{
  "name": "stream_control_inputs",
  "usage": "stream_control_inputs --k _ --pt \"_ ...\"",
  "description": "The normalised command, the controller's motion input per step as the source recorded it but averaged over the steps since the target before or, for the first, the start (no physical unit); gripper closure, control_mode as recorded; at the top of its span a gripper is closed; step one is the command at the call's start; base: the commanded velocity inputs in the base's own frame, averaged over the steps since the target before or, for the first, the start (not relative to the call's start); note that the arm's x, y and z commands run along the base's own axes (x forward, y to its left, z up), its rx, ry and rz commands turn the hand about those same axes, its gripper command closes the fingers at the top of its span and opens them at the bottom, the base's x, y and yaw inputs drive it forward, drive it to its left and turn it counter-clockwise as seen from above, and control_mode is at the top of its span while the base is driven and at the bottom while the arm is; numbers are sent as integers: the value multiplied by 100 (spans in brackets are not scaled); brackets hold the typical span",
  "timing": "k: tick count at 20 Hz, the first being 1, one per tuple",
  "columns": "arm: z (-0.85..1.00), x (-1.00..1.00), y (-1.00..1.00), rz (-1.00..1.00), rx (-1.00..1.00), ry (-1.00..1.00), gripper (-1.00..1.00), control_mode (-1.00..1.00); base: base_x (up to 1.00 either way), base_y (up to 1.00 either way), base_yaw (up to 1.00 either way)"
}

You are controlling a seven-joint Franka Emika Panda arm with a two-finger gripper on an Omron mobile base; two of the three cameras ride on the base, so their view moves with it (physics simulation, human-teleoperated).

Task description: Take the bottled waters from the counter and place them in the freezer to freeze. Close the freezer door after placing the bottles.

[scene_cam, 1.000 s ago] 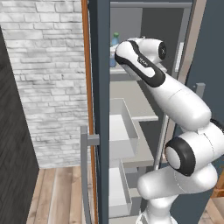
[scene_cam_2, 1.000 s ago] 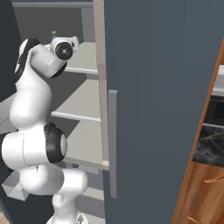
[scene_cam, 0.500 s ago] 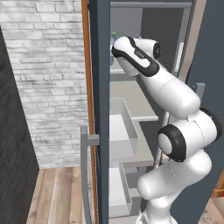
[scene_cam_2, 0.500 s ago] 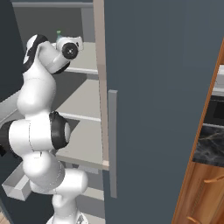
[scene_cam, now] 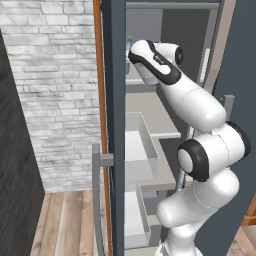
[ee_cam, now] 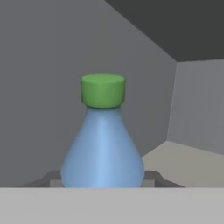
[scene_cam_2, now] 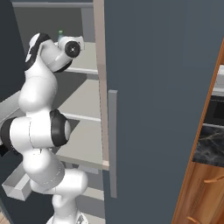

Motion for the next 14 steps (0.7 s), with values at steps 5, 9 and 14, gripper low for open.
stream_control_inputs --k 5,9,14 --pt "-7 12 0 2 0 2 -100 -100 0 0 0" --pt "0 0 0 0 0 0 -100 -100 0 0 0" --pt "0 -6 0 0 0 0 -100 -100 0 0 0"
